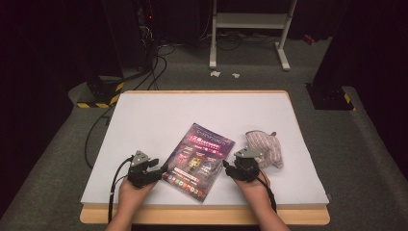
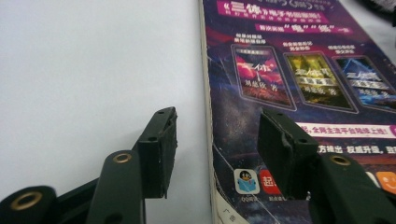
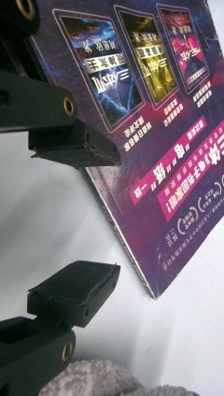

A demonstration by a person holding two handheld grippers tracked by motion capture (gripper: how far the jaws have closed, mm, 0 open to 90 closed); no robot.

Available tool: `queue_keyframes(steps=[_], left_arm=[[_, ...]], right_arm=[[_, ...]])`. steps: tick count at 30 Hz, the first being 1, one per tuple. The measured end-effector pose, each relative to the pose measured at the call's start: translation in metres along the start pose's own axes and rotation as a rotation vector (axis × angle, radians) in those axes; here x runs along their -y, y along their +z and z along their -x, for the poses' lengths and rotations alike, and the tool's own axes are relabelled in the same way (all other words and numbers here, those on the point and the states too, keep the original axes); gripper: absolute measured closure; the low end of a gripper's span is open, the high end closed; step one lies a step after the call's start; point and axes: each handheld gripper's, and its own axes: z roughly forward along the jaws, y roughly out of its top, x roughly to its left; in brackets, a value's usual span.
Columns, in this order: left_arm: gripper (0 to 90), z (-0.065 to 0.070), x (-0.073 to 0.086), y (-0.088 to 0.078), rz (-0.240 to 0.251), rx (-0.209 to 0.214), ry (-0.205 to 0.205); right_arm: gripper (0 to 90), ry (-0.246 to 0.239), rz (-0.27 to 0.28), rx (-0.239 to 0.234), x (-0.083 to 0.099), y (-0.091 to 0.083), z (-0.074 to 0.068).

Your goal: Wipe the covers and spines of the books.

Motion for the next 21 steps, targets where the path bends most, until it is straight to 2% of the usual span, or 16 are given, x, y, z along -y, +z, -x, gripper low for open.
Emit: queue_keyframes(steps=[4, 10, 18, 21], left_arm=[[47.8, 0.001, 0.000, 0.003, -0.020, 0.003, 0.008], [53.4, 0.004, 0.001, 0.005, -0.041, 0.061, 0.010], [53.3, 0.013, 0.002, 0.004, -0.046, 0.043, 0.016], [53.2, 0.017, 0.002, 0.005, -0.048, 0.047, 0.018]], right_arm=[[38.9, 0.003, -0.005, -0.006, 0.001, 0.000, -0.004], [36.5, 0.001, -0.021, -0.030, 0.001, 0.004, -0.010], [35.1, 0.043, -0.064, -0.093, 0.000, 0.010, -0.007], [35.0, 0.052, -0.069, -0.099, 0.000, 0.011, -0.008]])
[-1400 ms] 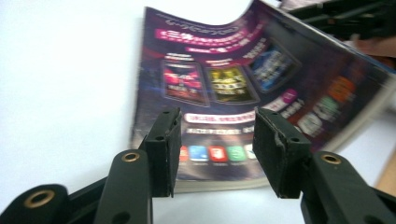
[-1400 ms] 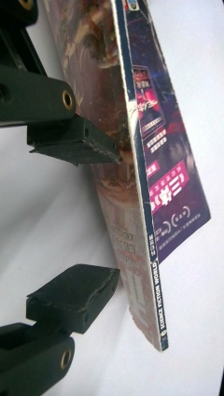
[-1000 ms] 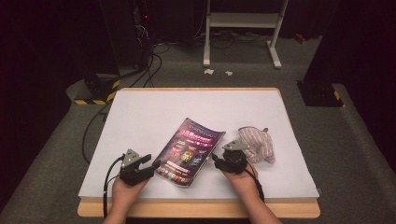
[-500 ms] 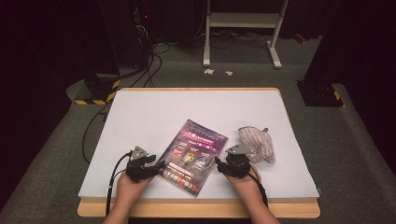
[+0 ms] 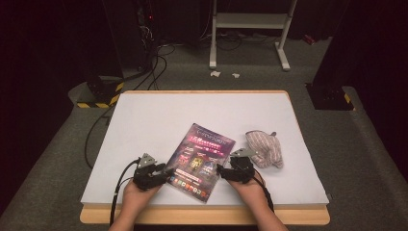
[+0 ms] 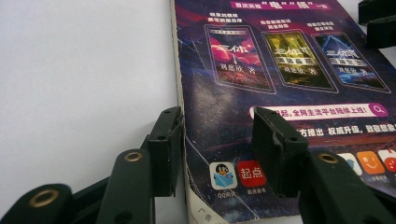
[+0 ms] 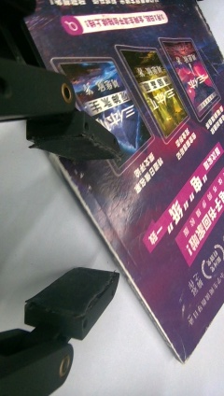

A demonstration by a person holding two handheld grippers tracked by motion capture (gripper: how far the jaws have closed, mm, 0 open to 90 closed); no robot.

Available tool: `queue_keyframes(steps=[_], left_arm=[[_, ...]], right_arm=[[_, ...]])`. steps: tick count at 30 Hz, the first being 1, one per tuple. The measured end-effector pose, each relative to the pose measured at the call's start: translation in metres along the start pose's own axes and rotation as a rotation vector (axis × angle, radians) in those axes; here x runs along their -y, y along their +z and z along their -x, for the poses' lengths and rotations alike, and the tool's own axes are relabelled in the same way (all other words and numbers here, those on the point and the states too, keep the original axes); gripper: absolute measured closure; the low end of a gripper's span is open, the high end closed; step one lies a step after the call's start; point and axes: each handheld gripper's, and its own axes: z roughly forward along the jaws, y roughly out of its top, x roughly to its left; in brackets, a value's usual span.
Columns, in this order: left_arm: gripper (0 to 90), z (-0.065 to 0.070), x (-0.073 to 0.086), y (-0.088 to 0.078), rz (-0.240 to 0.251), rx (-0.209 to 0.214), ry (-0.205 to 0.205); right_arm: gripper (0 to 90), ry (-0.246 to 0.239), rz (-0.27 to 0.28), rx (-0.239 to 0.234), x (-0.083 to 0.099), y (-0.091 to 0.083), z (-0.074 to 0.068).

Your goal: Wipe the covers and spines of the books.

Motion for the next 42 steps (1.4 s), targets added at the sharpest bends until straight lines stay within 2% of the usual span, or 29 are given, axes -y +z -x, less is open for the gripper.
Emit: queue_keyframes(steps=[4, 8, 11, 14, 18, 20, 23, 28, 29, 31, 35, 42], left_arm=[[53.6, 0.009, 0.001, 0.002, 0.001, 0.019, 0.002], [53.1, 0.018, 0.001, 0.004, 0.000, 0.014, 0.020], [53.1, 0.022, 0.001, 0.005, 0.002, 0.021, 0.029], [53.2, 0.025, 0.000, 0.007, -0.001, 0.025, 0.040], [53.2, 0.028, 0.000, 0.008, -0.002, 0.033, 0.044], [53.1, 0.028, 0.000, 0.008, -0.001, 0.037, 0.043], [53.0, 0.027, 0.000, 0.008, 0.000, 0.041, 0.039], [52.9, 0.028, 0.000, 0.008, 0.000, 0.049, 0.036], [52.9, 0.029, 0.000, 0.009, -0.003, 0.058, 0.039], [53.0, 0.034, 0.001, 0.009, -0.006, 0.062, 0.055], [52.9, 0.038, 0.001, 0.010, -0.010, 0.069, 0.066], [53.0, 0.036, 0.000, 0.008, -0.015, 0.084, 0.069]], right_arm=[[34.5, 0.013, -0.003, -0.008, -0.004, 0.004, 0.000], [32.0, 0.015, -0.010, 0.036, -0.012, 0.011, -0.001], [31.6, 0.027, -0.010, 0.055, -0.020, 0.019, 0.004], [31.9, 0.020, -0.017, 0.071, -0.030, 0.027, 0.009], [32.8, 0.041, -0.023, 0.067, -0.039, 0.035, 0.018], [32.9, 0.040, -0.024, 0.066, -0.037, 0.032, 0.019], [32.7, 0.013, -0.023, 0.065, -0.026, 0.020, 0.014], [34.3, -0.005, 0.003, 0.000, -0.004, 0.000, 0.003], [34.3, -0.012, -0.003, -0.013, -0.003, 0.000, 0.001], [33.3, -0.020, -0.005, -0.004, -0.002, 0.002, -0.002], [34.0, 0.005, 0.005, 0.009, -0.005, 0.006, 0.004], [34.5, -0.015, 0.017, 0.030, -0.013, 0.015, 0.004]])
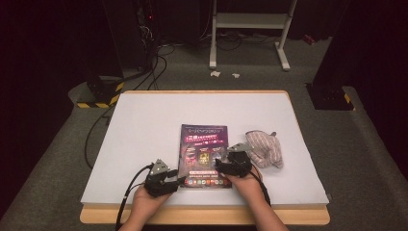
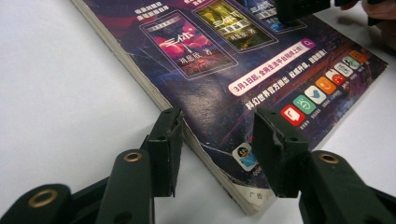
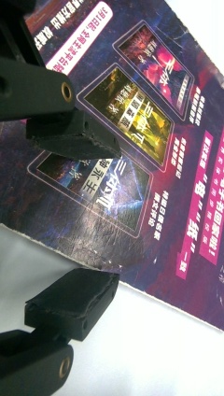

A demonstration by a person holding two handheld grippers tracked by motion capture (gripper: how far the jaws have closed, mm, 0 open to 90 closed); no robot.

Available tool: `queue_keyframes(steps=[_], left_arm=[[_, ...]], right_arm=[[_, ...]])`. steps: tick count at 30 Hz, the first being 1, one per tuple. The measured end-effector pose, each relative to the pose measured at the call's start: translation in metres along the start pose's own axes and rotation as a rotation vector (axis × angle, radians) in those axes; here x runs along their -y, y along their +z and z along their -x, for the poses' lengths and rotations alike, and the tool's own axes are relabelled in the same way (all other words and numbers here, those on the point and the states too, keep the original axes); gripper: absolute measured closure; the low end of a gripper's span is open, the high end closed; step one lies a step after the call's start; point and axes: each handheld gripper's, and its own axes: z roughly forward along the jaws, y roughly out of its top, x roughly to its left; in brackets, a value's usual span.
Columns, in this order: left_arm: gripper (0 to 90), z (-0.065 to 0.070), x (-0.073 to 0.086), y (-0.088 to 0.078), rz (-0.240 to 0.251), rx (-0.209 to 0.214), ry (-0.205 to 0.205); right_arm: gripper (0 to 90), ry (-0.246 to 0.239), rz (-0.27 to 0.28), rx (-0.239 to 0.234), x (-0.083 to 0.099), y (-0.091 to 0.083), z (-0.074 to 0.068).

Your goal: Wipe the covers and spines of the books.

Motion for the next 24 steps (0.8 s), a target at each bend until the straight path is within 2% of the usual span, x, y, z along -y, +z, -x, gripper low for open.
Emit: queue_keyframes(steps=[5, 10, 12, 14, 17, 19, 21, 24], left_arm=[[52.8, -0.001, -0.001, -0.001, 0.005, -0.007, 0.019], [49.5, -0.009, -0.002, -0.009, 0.049, -0.028, 0.019], [49.2, -0.012, -0.003, -0.013, 0.067, -0.057, 0.032], [45.0, -0.013, -0.004, -0.015, 0.086, -0.091, 0.035], [44.0, -0.016, -0.004, -0.016, 0.086, -0.096, 0.048], [41.9, -0.017, -0.004, -0.015, 0.074, -0.109, 0.056], [39.7, -0.018, -0.004, -0.014, 0.067, -0.096, 0.057], [38.1, -0.019, -0.005, -0.014, 0.063, -0.098, 0.074]], right_arm=[[37.9, -0.006, 0.002, -0.006, 0.001, -0.003, 0.002], [39.8, -0.067, 0.059, 0.023, 0.003, -0.020, -0.001], [40.4, -0.072, 0.078, 0.023, 0.003, -0.028, 0.000], [40.8, -0.080, 0.087, 0.043, 0.003, -0.033, 0.001], [40.9, -0.094, 0.117, 0.067, 0.003, -0.044, 0.005], [40.9, -0.094, 0.142, 0.089, 0.002, -0.052, 0.009], [40.3, -0.083, 0.173, 0.111, 0.000, -0.062, 0.015], [37.3, -0.055, 0.193, 0.123, -0.004, -0.075, 0.028]])
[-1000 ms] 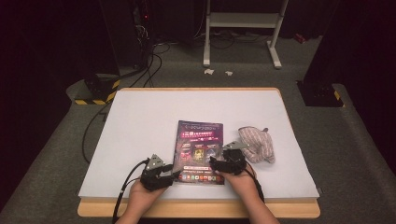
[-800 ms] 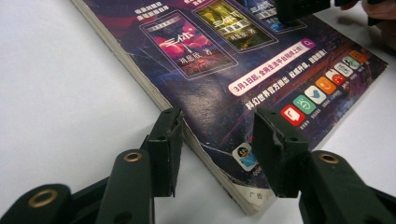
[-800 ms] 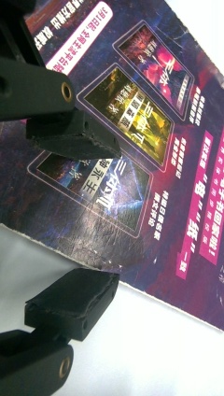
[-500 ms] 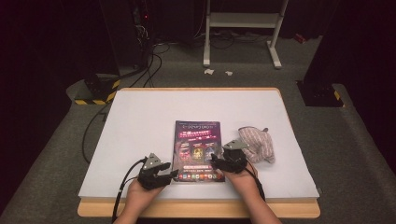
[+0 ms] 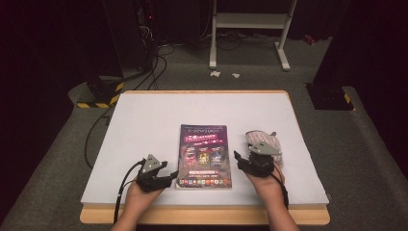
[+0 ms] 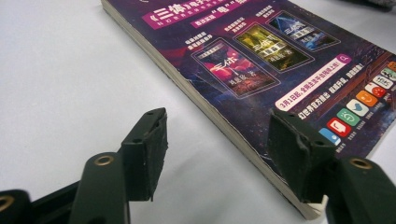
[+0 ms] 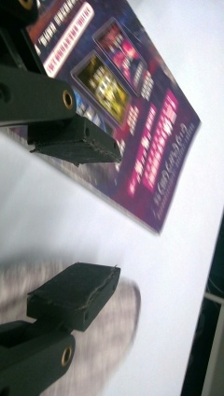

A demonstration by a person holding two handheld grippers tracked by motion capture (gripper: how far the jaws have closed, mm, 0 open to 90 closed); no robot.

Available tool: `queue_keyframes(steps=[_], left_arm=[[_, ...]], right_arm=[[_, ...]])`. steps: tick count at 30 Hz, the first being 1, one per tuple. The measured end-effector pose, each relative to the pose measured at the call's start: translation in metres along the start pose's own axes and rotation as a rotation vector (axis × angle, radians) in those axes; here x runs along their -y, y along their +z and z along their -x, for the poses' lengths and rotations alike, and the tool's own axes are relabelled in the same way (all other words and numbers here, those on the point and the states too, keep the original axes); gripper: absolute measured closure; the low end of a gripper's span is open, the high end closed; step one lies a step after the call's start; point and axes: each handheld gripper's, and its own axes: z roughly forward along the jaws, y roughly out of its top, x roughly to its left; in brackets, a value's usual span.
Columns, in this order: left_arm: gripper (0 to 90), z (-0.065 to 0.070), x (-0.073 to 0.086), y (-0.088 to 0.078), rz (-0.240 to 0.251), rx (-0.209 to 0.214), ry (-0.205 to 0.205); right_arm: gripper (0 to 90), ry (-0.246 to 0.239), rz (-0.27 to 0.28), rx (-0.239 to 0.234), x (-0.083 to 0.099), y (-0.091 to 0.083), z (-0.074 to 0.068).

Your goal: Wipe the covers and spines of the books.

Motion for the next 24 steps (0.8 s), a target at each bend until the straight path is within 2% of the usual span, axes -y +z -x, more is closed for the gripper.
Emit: queue_keyframes(steps=[2, 5, 7, 13, 16, 18, 24], left_arm=[[37.3, -0.001, 0.000, 0.000, -0.004, 0.000, 0.009], [35.9, -0.003, 0.000, -0.001, -0.017, -0.001, 0.010], [35.3, -0.004, 0.000, -0.001, -0.026, 0.001, -0.006], [31.1, -0.006, 0.001, 0.000, -0.047, -0.005, -0.009], [31.3, -0.006, 0.001, 0.001, -0.048, 0.018, -0.026], [31.5, -0.006, 0.001, 0.001, -0.050, 0.018, -0.026], [36.5, -0.008, 0.001, 0.001, -0.056, 0.030, -0.053]], right_arm=[[34.2, 0.005, 0.002, 0.023, -0.003, -0.006, 0.011], [34.3, 0.018, 0.001, 0.058, -0.004, -0.013, 0.026], [32.4, 0.024, -0.007, 0.079, -0.003, -0.017, 0.035], [31.6, 0.059, -0.041, 0.145, 0.005, -0.019, 0.062], [28.8, 0.110, -0.108, 0.131, 0.016, -0.008, 0.074], [27.7, 0.138, -0.154, 0.121, 0.024, 0.000, 0.081], [29.7, 0.135, -0.213, 0.087, 0.038, 0.015, 0.085]])
